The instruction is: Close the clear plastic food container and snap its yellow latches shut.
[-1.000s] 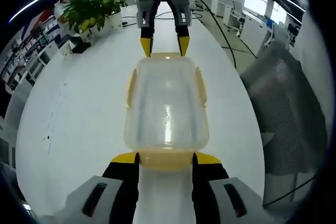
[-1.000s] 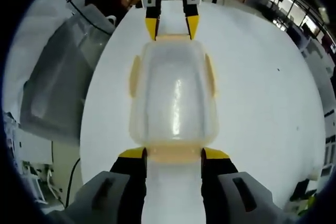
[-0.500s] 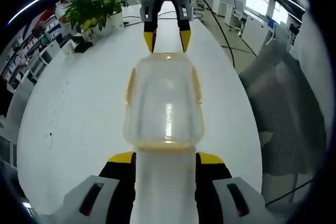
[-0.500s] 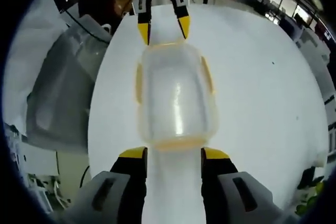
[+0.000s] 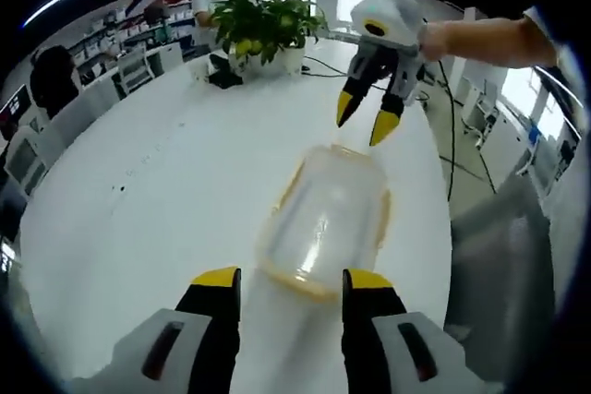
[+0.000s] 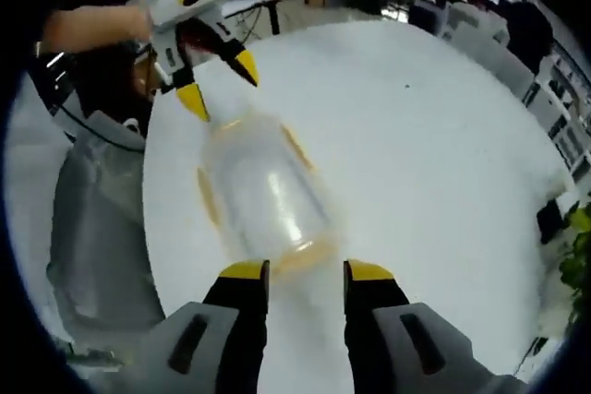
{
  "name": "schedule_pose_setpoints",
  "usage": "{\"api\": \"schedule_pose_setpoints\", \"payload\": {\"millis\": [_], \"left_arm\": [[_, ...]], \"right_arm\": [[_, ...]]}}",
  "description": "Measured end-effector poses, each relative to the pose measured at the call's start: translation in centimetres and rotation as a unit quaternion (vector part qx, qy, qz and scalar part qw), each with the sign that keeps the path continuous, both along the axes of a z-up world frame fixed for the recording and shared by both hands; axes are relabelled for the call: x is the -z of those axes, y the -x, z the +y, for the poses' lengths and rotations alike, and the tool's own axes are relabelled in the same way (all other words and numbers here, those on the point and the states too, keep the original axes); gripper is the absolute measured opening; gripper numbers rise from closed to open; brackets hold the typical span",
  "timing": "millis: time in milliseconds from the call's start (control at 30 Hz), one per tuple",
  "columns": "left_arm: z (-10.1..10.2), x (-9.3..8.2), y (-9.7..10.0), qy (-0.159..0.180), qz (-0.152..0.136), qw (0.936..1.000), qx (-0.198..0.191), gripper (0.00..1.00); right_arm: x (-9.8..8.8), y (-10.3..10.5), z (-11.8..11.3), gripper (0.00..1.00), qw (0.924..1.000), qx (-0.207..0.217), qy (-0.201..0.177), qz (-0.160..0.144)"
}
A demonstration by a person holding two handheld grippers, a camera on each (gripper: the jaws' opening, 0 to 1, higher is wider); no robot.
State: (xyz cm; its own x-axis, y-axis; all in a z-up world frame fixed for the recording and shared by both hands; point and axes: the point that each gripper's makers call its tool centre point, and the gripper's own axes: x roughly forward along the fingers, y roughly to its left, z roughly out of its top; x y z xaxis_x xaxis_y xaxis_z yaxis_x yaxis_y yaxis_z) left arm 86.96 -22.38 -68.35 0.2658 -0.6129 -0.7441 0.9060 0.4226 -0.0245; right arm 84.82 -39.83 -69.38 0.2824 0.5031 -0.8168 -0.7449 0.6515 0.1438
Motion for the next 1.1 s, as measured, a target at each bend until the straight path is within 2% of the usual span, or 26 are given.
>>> {"api": "schedule_pose_setpoints", "payload": {"millis": [33, 100, 200, 267, 400, 567, 633, 800, 900, 933, 1100], "left_arm": [[0.1, 0.3, 0.0, -0.002, 0.004, 0.9999, -0.016, 0.36], [0.0, 0.6, 0.0, 0.015, 0.016, 0.9986, -0.047, 0.36], [0.1, 1.1, 0.1, 0.027, 0.032, 0.9957, -0.082, 0.36], [0.1, 1.4, 0.2, 0.039, 0.048, 0.9923, -0.107, 0.35], [0.5, 2.1, 0.2, 0.036, 0.047, 0.9901, -0.128, 0.35], [0.9, 2.1, -0.1, 0.053, 0.048, 0.9811, -0.180, 0.32], [0.6, 2.1, 0.1, 0.066, 0.059, 0.9770, -0.194, 0.31], [0.0, 3.0, 0.7, 0.080, 0.082, 0.9683, -0.222, 0.28], [-0.2, 3.5, 1.0, 0.084, 0.096, 0.9646, -0.231, 0.27], [-0.4, 3.4, 1.0, 0.099, 0.103, 0.9601, -0.240, 0.27], [-0.3, 3.6, 1.0, 0.103, 0.117, 0.9563, -0.247, 0.26]], "right_arm": [[0.2, -0.3, -0.2, 0.28, 0.9996, 0.028, -0.009, 0.002], [0.5, -0.4, -0.1, 0.26, 0.9969, 0.071, -0.031, 0.012], [0.9, -0.3, 0.1, 0.26, 0.9923, 0.110, -0.052, 0.023], [1.3, 0.0, 0.2, 0.26, 0.9918, 0.115, -0.050, 0.026], [1.7, 0.6, 1.0, 0.26, 0.9905, 0.123, -0.057, 0.026], [1.8, 0.4, 1.1, 0.26, 0.9879, 0.140, -0.062, 0.021], [1.8, 0.4, 1.2, 0.26, 0.9866, 0.148, -0.067, 0.020], [1.9, 0.3, 1.3, 0.26, 0.9808, 0.175, -0.082, 0.022], [2.0, 0.4, 1.4, 0.25, 0.9734, 0.202, -0.103, 0.034], [2.0, 0.5, 1.5, 0.24, 0.9714, 0.206, -0.111, 0.039], [2.0, 0.8, 1.8, 0.19, 0.9651, 0.225, -0.124, 0.052]]}}
